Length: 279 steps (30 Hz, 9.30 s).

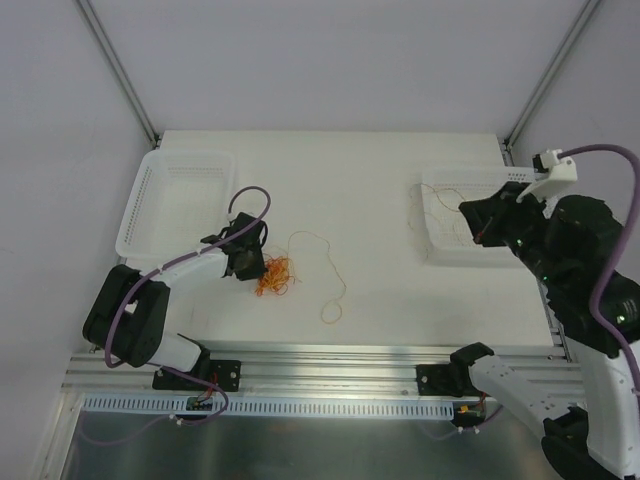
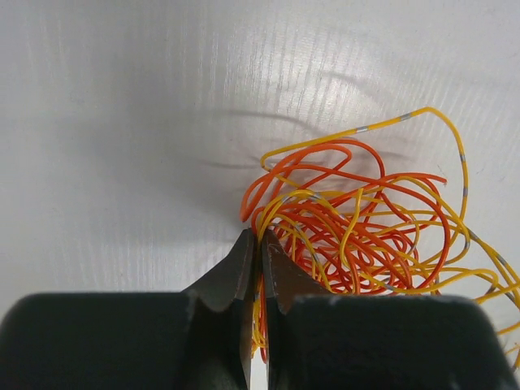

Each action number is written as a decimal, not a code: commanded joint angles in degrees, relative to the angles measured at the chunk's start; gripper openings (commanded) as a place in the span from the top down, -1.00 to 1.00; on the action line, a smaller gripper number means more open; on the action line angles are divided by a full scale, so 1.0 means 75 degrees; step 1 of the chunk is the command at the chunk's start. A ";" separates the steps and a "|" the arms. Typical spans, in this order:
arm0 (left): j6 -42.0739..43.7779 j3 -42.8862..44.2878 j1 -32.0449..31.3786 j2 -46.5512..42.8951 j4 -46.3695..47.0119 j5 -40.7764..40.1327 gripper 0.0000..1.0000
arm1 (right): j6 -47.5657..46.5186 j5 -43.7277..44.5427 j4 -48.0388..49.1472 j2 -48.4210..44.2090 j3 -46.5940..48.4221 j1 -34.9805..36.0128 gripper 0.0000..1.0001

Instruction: Untangle the cables

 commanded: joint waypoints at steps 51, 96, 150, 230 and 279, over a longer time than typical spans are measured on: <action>0.1176 -0.0509 0.0104 -0.4725 -0.1533 0.1720 -0.98 | -0.0356 -0.0088 0.2177 0.3950 -0.0378 -0.5185 -0.24; -0.0172 -0.0251 0.0104 -0.0718 0.0131 0.1216 -0.43 | 0.1695 -0.3792 0.7765 0.7605 -0.3461 0.2749 0.09; 0.0084 -0.0685 0.0209 -0.1654 -0.0185 0.0641 1.00 | -0.0826 -0.3534 -0.0005 0.0247 -0.2047 -0.2279 0.99; -0.0078 -0.0567 -0.0107 -0.0026 0.0225 0.0830 1.00 | -0.1094 -0.5363 0.1486 0.1690 0.0533 -0.2112 0.99; 0.1913 -0.0614 0.0444 -0.5448 -0.0619 0.1931 -0.98 | -0.0602 -0.1226 0.1731 0.2074 0.0898 -0.3696 0.99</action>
